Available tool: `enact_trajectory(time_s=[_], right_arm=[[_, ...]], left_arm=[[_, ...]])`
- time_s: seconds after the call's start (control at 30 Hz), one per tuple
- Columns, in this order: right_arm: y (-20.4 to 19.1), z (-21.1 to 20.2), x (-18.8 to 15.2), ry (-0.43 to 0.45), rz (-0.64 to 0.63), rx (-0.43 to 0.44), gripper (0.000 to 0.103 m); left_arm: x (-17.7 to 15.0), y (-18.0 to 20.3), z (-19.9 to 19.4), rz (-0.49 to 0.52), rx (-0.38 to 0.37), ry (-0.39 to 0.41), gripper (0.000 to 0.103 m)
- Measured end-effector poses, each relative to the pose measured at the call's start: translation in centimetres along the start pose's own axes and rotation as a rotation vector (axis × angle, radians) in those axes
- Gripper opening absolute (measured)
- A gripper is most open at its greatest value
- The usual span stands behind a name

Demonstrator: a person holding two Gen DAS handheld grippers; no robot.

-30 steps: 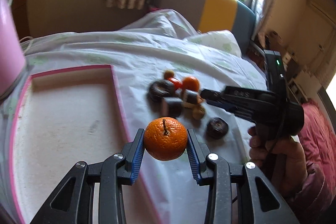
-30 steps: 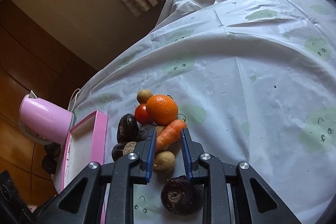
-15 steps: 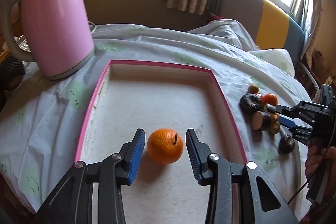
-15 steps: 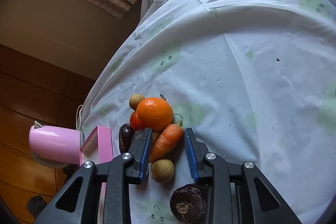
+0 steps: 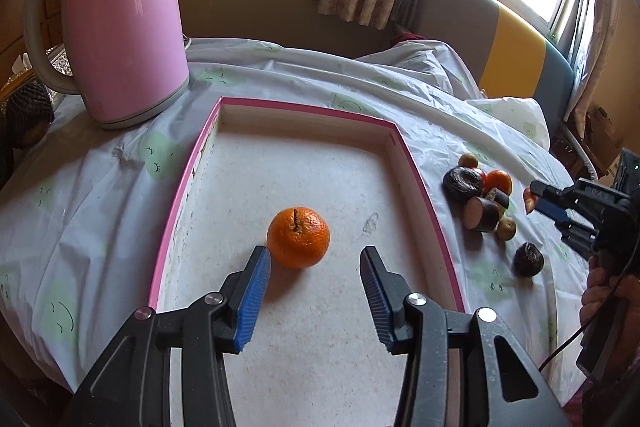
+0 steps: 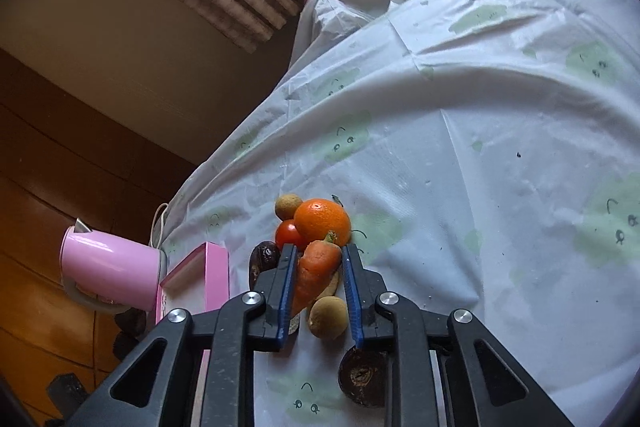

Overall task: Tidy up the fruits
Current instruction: 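Grasp the mandarin orange with the left gripper and place it in the tray, then grasp the carrot with the right gripper and drop it into the tray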

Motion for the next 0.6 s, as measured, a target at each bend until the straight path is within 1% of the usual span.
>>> enact_trajectory(time_s=[0.07,0.23,0.5,0.6], right_arm=[[-1.1,-0.6,-0.3,0.007,-0.05,0.009,0.023],[-4.4,-0.9,-2.1,-0.029,-0.19,0.031,0.023],[-10.6,1.5,-7.7,-0.155,-0.417,0.08,0.023],[-12.3,3.0,-9.4,-0.197,-0.477,0.071,0.023]], left_arm=[[-0.3,0.1,-0.2,0.007,0.003,-0.001,0.047],[-0.7,-0.3,-0.8,-0.004,0.002,0.0,0.047],[-1.0,-1.2,-1.5,-0.017,0.004,0.008,0.047],[-1.1,-1.7,-1.7,-0.029,0.005,0.01,0.047]])
Point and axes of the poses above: each gripper's, at about its wrist camera, not at the fingertips, and z roughly the way its jaws point, y to its right, x to its top, the point moved 1 cm from there along z, roughly the way its jaws point, and after that the axes turned 5 degrees about x, right-handed, at the moved point
